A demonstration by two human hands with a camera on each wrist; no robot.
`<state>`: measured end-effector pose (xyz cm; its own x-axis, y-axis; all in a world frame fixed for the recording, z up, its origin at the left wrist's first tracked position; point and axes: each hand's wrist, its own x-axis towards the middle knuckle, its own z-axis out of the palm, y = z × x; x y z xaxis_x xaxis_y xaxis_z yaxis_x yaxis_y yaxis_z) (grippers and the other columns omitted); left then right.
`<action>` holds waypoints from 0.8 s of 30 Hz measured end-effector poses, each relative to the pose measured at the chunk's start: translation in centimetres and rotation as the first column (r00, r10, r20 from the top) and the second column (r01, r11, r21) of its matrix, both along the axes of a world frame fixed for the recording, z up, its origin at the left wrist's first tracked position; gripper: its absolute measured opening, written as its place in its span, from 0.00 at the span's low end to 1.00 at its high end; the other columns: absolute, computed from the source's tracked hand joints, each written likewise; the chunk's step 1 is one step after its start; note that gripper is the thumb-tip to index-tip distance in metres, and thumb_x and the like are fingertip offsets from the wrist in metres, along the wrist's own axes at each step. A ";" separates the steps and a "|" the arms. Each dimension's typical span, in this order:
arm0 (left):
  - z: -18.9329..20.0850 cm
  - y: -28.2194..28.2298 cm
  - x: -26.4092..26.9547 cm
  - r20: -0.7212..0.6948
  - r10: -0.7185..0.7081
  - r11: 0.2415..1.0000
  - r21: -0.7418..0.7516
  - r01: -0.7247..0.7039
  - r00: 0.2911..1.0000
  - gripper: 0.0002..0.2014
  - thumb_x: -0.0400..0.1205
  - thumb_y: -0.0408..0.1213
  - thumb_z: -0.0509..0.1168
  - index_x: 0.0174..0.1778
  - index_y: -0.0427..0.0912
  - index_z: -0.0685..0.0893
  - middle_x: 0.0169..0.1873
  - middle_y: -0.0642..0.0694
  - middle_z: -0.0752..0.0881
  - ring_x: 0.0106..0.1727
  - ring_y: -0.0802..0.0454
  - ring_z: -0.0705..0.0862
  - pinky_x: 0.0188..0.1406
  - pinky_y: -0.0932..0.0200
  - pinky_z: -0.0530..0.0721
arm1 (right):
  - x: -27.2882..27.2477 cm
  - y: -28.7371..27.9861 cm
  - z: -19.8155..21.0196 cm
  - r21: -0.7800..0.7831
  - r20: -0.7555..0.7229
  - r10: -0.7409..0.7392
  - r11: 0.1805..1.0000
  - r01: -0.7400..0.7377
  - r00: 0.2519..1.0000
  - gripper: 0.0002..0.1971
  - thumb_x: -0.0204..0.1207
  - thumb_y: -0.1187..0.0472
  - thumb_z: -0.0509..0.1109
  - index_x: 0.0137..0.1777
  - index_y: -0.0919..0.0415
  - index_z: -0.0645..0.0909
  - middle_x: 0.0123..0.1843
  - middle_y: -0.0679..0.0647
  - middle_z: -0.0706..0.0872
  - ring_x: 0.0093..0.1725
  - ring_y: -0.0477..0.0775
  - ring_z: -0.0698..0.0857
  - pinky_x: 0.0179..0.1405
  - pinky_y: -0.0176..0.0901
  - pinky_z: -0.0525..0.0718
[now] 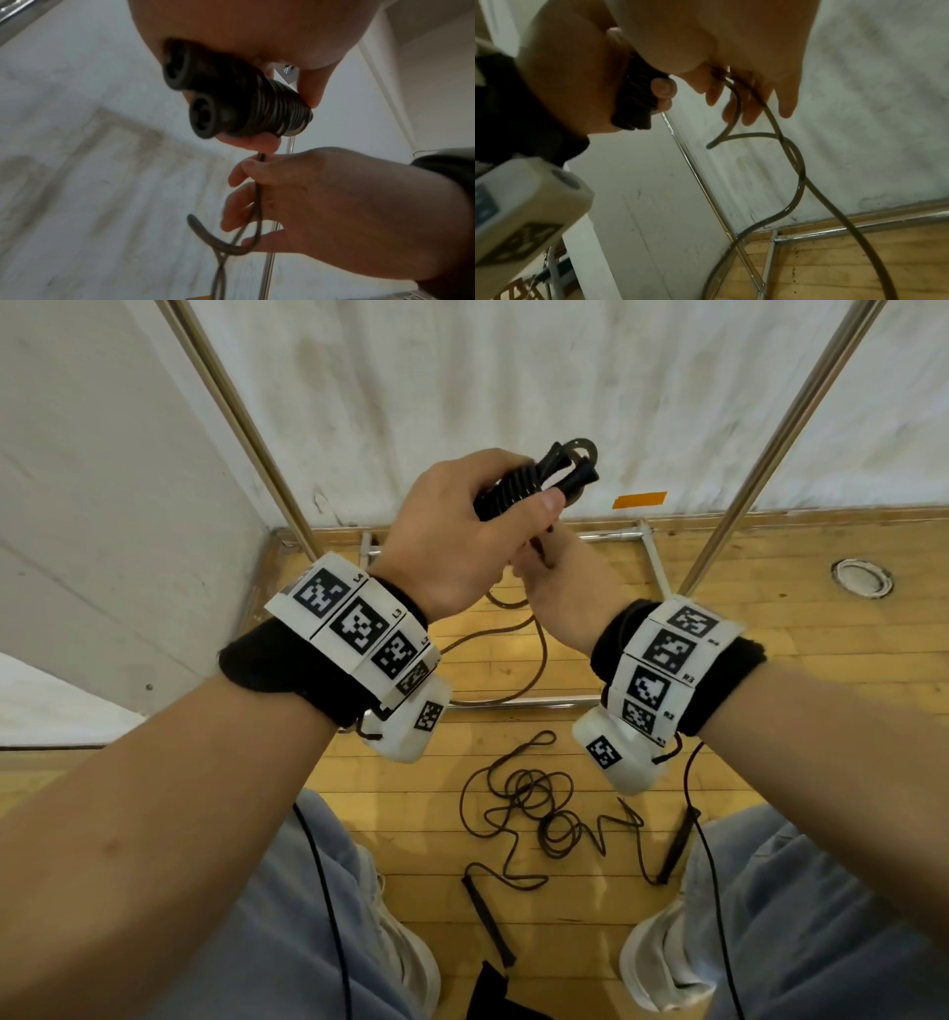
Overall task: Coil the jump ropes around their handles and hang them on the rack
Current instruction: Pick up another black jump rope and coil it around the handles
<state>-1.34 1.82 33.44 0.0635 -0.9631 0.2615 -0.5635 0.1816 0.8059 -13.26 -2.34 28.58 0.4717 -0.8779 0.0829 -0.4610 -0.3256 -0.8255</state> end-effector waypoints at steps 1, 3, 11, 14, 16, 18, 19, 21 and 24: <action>-0.1 0.1 -0.1 0.007 -0.013 1.000 0.008 0.013 1.000 0.09 0.82 0.43 0.66 0.54 0.46 0.85 0.34 0.50 0.86 0.28 0.58 0.83 0.31 0.54 0.86 | 0.0 -0.1 -0.1 0.026 0.004 -0.010 1.000 0.010 1.000 0.09 0.85 0.61 0.54 0.57 0.58 0.75 0.40 0.47 0.80 0.35 0.45 0.77 0.33 0.36 0.73; -0.2 0.2 -0.2 0.013 -0.026 1.000 0.018 0.026 1.000 0.08 0.82 0.42 0.66 0.54 0.45 0.85 0.33 0.51 0.85 0.27 0.58 0.83 0.29 0.55 0.85 | 0.0 -0.4 -0.1 0.060 -0.026 -0.003 0.998 0.005 1.000 0.12 0.85 0.66 0.53 0.60 0.63 0.77 0.45 0.52 0.82 0.40 0.49 0.79 0.38 0.41 0.77; -0.3 -0.8 1.2 0.221 0.068 0.997 0.023 -0.075 0.973 0.18 0.82 0.51 0.64 0.65 0.49 0.78 0.41 0.59 0.82 0.39 0.58 0.83 0.45 0.54 0.85 | 0.2 -0.4 0.3 0.446 0.291 -0.081 0.893 -0.060 0.953 0.08 0.86 0.63 0.54 0.50 0.60 0.74 0.33 0.55 0.78 0.33 0.53 0.79 0.39 0.38 0.81; -0.3 -1.3 2.6 0.293 0.127 0.991 0.012 -0.136 0.948 0.20 0.81 0.52 0.64 0.67 0.50 0.75 0.46 0.55 0.82 0.45 0.50 0.83 0.47 0.50 0.84 | 0.1 -0.2 -0.2 0.374 0.178 -0.062 0.927 -0.009 0.982 0.08 0.86 0.60 0.54 0.45 0.58 0.70 0.32 0.51 0.71 0.30 0.51 0.71 0.37 0.48 0.78; -0.5 -1.6 3.6 0.353 0.152 0.985 0.027 -0.173 0.923 0.20 0.81 0.52 0.64 0.67 0.50 0.74 0.47 0.54 0.81 0.46 0.48 0.82 0.46 0.51 0.81 | -0.2 -0.1 -0.5 0.255 0.054 -0.007 0.967 -0.007 0.999 0.09 0.86 0.58 0.54 0.45 0.57 0.73 0.31 0.50 0.71 0.28 0.49 0.71 0.28 0.42 0.79; -0.8 -1.9 4.3 0.417 0.158 0.979 0.054 -0.198 0.895 0.20 0.82 0.52 0.63 0.68 0.51 0.72 0.48 0.54 0.79 0.46 0.48 0.80 0.44 0.54 0.77 | -0.5 -0.2 -0.5 0.159 0.006 0.015 0.987 -0.016 1.000 0.11 0.85 0.57 0.54 0.44 0.57 0.76 0.30 0.49 0.72 0.27 0.48 0.72 0.27 0.42 0.78; -1.0 -2.0 4.6 0.445 0.155 0.977 0.066 -0.205 0.882 0.20 0.82 0.51 0.63 0.69 0.50 0.71 0.48 0.53 0.79 0.46 0.48 0.79 0.44 0.54 0.76 | -0.5 -0.3 -0.4 0.107 -0.009 0.020 0.994 -0.019 1.000 0.12 0.85 0.57 0.55 0.43 0.57 0.76 0.29 0.48 0.72 0.27 0.48 0.71 0.29 0.44 0.76; -1.4 -2.0 4.9 0.484 0.150 0.973 0.080 -0.215 0.862 0.21 0.83 0.51 0.63 0.69 0.50 0.71 0.51 0.50 0.81 0.45 0.48 0.79 0.44 0.53 0.76 | -0.4 -0.2 -0.2 0.030 -0.053 0.035 0.999 -0.033 0.998 0.12 0.85 0.57 0.55 0.42 0.56 0.77 0.29 0.47 0.72 0.28 0.48 0.72 0.33 0.45 0.74; -1.8 -2.1 5.2 0.544 0.130 0.968 0.110 -0.224 0.829 0.20 0.83 0.52 0.63 0.68 0.49 0.70 0.54 0.46 0.84 0.44 0.47 0.79 0.44 0.50 0.80 | -0.4 0.2 -0.1 0.083 -0.028 0.059 0.995 -0.057 0.998 0.11 0.84 0.58 0.57 0.42 0.56 0.78 0.27 0.49 0.76 0.29 0.52 0.79 0.40 0.57 0.86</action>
<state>3.81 -0.28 31.65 0.1342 -0.9801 0.1464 -0.9211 -0.0689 0.3833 -13.65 -2.19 28.45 0.5231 -0.8523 -0.0038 -0.4689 -0.2841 -0.8363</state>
